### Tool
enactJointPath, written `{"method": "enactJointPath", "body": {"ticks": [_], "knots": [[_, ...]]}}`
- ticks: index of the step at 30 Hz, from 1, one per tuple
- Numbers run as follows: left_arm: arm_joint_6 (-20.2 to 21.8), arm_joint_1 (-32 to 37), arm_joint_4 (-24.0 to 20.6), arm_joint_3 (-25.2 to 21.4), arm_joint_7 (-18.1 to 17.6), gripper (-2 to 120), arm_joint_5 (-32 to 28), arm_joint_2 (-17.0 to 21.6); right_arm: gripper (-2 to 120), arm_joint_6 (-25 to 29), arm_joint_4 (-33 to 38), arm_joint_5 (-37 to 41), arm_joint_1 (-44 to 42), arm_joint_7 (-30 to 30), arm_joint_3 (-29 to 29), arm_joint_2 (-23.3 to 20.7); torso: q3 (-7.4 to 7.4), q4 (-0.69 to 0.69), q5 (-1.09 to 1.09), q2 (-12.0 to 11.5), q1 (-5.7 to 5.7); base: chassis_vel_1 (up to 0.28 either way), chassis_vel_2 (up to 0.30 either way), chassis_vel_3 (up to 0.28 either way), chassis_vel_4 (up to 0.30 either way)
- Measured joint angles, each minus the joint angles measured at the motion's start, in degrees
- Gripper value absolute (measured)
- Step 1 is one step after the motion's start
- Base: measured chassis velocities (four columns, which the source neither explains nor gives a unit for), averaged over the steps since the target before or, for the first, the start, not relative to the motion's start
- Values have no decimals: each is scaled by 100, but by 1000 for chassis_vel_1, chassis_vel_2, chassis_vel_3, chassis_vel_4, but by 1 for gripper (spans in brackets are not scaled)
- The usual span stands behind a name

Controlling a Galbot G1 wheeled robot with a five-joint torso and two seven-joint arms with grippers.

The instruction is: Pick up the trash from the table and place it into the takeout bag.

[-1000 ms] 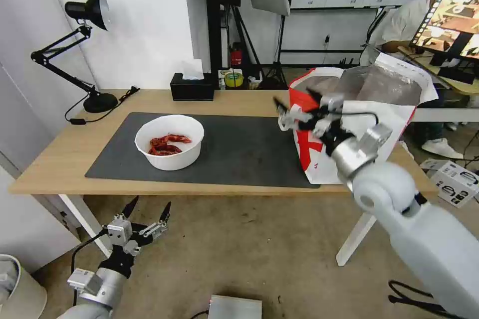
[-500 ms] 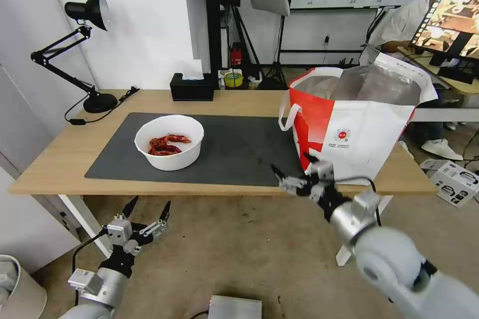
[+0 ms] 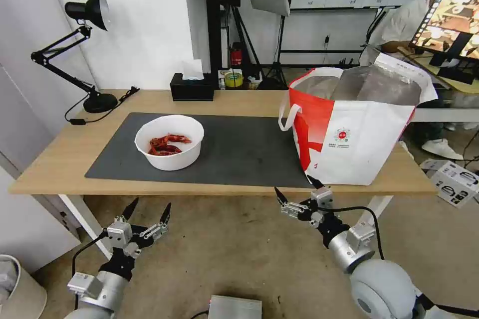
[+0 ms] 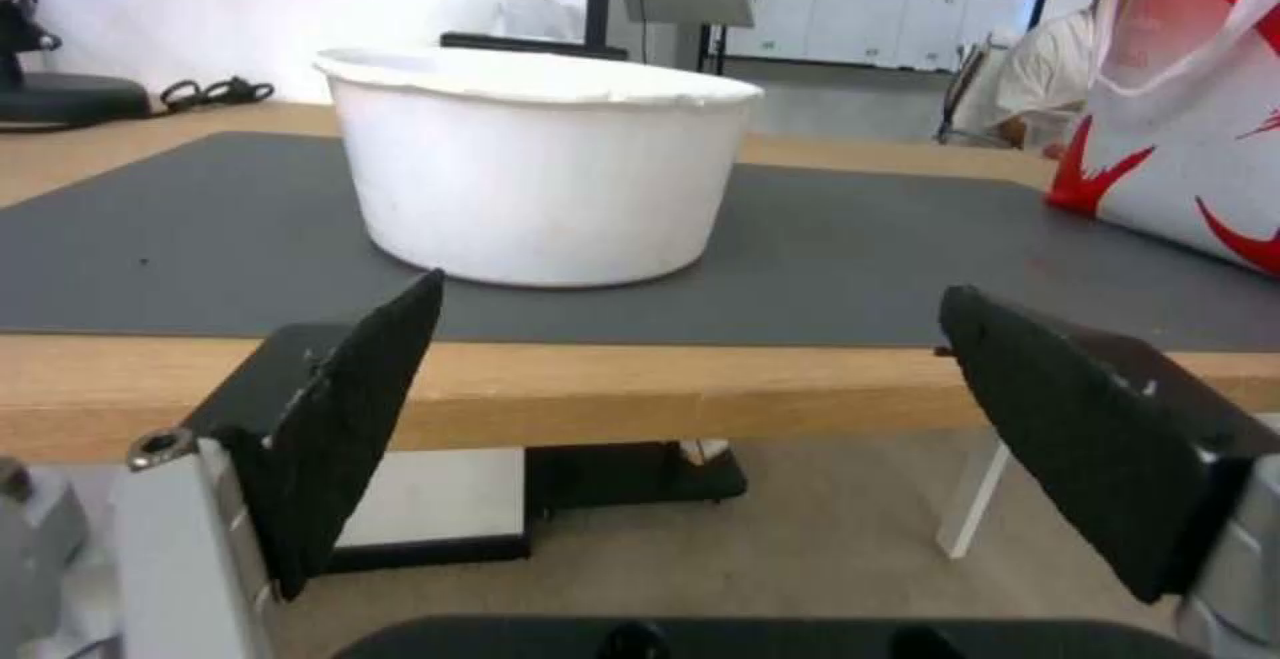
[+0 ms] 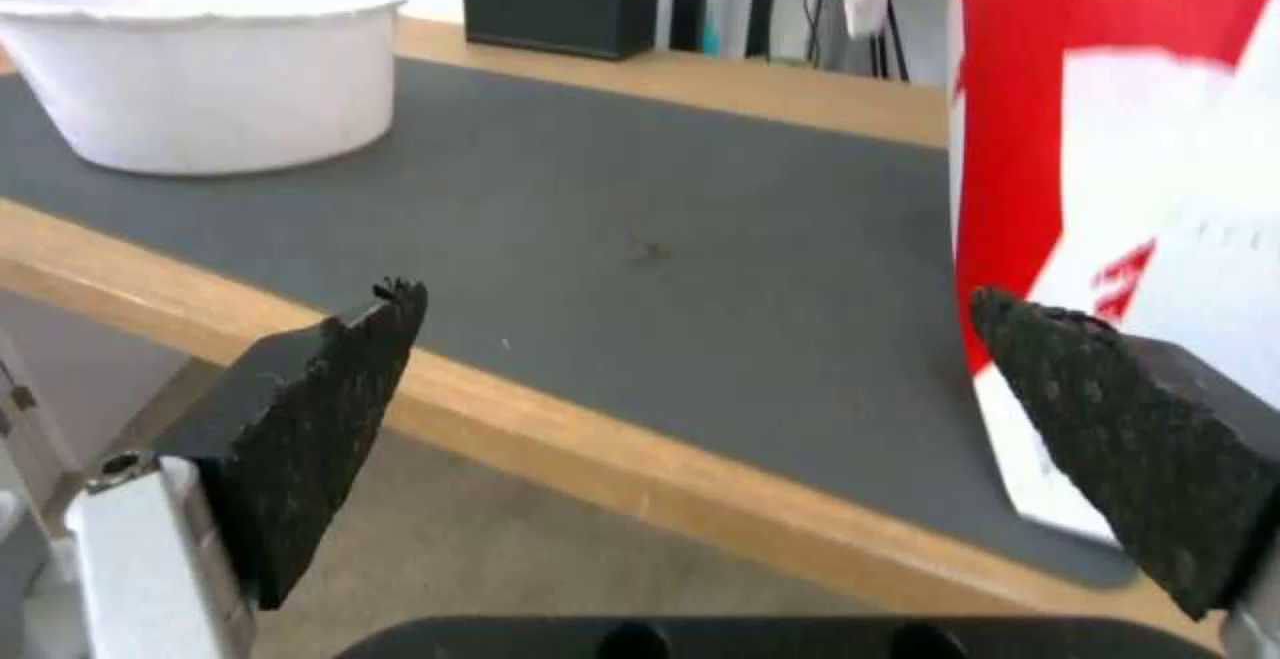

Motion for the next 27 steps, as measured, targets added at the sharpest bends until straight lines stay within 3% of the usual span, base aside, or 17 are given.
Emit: {"method": "enactJointPath", "body": {"ticks": [27], "knots": [[-40, 85, -11, -38, 13, 100, 28, -43, 100, 283, -309, -4, -205, 362, -122, 359, 0, 0, 0, 0, 0, 0, 0, 0, 0]]}}
